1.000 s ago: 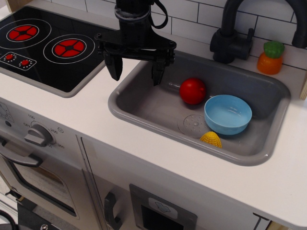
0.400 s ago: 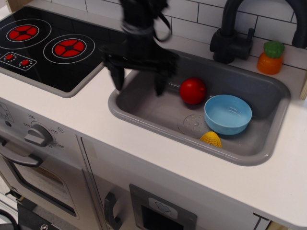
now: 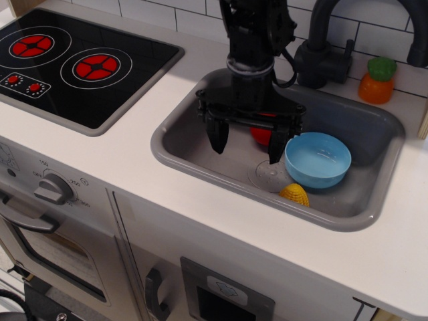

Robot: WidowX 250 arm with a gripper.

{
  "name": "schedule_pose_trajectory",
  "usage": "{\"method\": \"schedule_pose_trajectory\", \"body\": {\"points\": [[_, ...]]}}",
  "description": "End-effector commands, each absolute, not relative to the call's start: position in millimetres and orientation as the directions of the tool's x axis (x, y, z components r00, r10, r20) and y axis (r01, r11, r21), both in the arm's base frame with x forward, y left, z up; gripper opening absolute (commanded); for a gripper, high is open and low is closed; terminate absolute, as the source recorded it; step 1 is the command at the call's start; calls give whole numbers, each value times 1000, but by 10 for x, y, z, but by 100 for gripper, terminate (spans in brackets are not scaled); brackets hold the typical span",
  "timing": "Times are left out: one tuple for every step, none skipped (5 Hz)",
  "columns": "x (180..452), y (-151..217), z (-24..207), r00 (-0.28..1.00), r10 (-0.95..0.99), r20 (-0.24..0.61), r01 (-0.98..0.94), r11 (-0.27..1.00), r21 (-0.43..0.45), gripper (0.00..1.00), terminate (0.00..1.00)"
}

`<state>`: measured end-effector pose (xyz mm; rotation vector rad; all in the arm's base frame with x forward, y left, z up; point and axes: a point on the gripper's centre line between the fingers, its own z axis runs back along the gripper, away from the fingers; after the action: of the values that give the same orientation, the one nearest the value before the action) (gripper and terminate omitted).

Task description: Put corn in bowl sink

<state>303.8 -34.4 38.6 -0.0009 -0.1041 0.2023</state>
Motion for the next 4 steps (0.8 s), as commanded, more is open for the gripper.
{"method": "schedule_pose_trajectory", "body": {"points": [[3083,-703,214,978,144,149,-142,990,-23,100,0],[3076,-857,92,981,147,127,-145,989,-26,100,0],[3068,-891,-30,979,167,115,-171,985,25,100,0],[3051,-887,-80,979,174,103,-178,983,35,100,0]]}}
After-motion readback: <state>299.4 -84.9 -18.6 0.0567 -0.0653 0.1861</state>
